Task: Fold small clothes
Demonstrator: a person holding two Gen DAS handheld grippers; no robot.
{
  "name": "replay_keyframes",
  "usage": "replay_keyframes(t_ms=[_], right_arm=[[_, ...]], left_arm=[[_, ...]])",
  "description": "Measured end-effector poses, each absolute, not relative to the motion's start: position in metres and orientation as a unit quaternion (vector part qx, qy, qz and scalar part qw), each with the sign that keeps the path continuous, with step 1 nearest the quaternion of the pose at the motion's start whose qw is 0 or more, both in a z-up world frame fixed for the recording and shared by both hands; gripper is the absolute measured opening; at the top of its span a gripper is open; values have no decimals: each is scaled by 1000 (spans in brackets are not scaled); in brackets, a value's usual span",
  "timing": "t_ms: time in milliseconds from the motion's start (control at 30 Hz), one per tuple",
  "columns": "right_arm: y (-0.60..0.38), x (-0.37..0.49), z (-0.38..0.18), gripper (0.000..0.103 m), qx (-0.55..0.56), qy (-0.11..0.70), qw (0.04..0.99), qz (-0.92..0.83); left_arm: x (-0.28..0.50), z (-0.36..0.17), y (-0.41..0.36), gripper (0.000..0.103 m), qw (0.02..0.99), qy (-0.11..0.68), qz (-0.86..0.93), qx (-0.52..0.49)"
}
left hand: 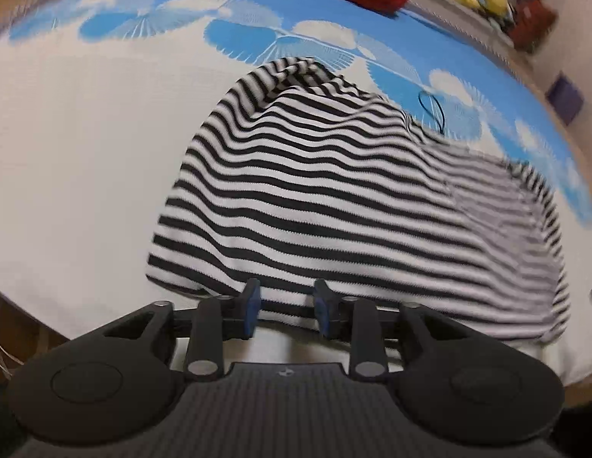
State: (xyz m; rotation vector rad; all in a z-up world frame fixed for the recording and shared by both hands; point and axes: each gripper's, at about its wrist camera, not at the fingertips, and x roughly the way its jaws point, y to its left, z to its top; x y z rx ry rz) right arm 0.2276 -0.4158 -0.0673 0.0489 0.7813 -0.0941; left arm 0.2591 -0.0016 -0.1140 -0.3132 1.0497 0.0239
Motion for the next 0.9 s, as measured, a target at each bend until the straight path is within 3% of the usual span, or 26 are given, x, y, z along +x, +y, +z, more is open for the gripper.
replay_keyframes(t_ms=[267,667,700,733,767,800,900], right_arm=[[-417,227,-64,69,34,377,925,-38],[-429,229,-65,69,56,383,921,-42],[-430,229,-65,69,59,384,920,-42],[-430,229,-66,69,60,385,920,-43],[-430,229,-67,69,61,386,919,-44],[-430,229,-67,69,61,388,919,-44],[-429,229,-68,69,58,390,918,-47]], left_arm=[[267,-137,45,55,784,527,35,-326],[272,-159,72,56,751,523,109,-389],[273,-159,71,54,755,517,111,-389],[274,-159,71,43,759,512,112,-386],[277,-160,70,20,765,507,112,-382],[277,-160,70,12,771,501,110,-376],[275,-142,62,10,809,478,107,-326]])
